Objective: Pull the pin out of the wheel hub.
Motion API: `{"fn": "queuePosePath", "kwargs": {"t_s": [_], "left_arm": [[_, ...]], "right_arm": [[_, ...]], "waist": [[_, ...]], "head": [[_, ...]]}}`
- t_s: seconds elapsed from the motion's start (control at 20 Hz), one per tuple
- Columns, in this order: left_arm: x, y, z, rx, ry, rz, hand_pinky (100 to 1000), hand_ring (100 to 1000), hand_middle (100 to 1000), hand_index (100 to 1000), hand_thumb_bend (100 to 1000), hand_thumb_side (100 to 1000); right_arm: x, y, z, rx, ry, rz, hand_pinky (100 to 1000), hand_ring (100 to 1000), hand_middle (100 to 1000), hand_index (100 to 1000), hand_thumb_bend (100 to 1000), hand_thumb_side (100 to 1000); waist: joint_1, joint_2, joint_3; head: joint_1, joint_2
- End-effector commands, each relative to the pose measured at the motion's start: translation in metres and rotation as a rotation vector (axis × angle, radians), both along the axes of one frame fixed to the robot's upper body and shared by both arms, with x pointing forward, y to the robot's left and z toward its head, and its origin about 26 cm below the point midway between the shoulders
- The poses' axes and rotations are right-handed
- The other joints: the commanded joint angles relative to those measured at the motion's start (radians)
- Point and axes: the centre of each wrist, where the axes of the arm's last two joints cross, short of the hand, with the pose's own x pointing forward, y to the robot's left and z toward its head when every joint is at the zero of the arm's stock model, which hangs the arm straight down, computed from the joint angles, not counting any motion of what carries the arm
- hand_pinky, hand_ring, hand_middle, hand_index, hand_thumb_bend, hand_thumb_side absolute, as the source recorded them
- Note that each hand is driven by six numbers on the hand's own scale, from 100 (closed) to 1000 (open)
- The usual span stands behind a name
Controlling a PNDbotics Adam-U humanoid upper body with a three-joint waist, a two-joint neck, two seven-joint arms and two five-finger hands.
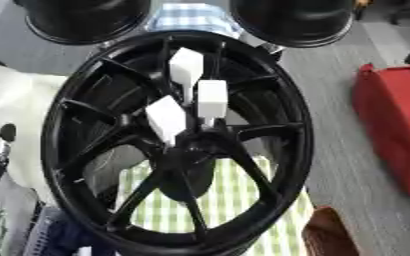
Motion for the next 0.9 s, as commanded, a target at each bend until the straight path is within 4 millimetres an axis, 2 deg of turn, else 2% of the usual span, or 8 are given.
{"fn": "queuePosePath", "kwargs": {"t_s": [0.05,0.35,0.65,0.7,0.75,0.9], "left_arm": [[-0.002,0.010,0.010,0.042,-0.019,0.004,835,633,571,740,773,467],[-0.007,0.016,0.004,0.054,0.007,0.014,835,634,572,740,772,468],[-0.012,0.025,-0.002,0.062,0.028,0.040,835,635,573,740,771,469],[-0.012,0.026,-0.002,0.062,0.031,0.043,835,635,573,740,771,469],[-0.013,0.026,-0.003,0.063,0.034,0.044,835,635,573,740,772,469],[-0.013,0.027,-0.006,0.063,0.044,0.045,835,636,573,739,771,469]], "right_arm": [[0.011,0.004,0.006,-0.019,0.020,0.009,812,767,736,769,465,374],[0.048,0.028,0.004,0.049,0.116,0.076,795,767,744,780,472,445],[0.077,0.071,0.014,0.087,0.206,0.126,768,754,728,775,510,440],[0.080,0.077,0.015,0.094,0.223,0.126,764,752,726,775,550,448],[0.083,0.083,0.014,0.099,0.242,0.125,760,751,723,774,513,438],[0.091,0.102,0.004,0.123,0.287,0.121,755,750,720,772,527,433]], "waist": [[-0.005,-0.034,0.000],[-0.020,-0.055,-0.011],[-0.031,-0.070,-0.039],[-0.032,-0.073,-0.042],[-0.034,-0.077,-0.044],[-0.037,-0.086,-0.044]], "head": [[-0.007,0.014],[-0.006,0.040],[0.020,0.055],[0.020,0.056],[0.017,0.058],[-0.001,0.053]]}}
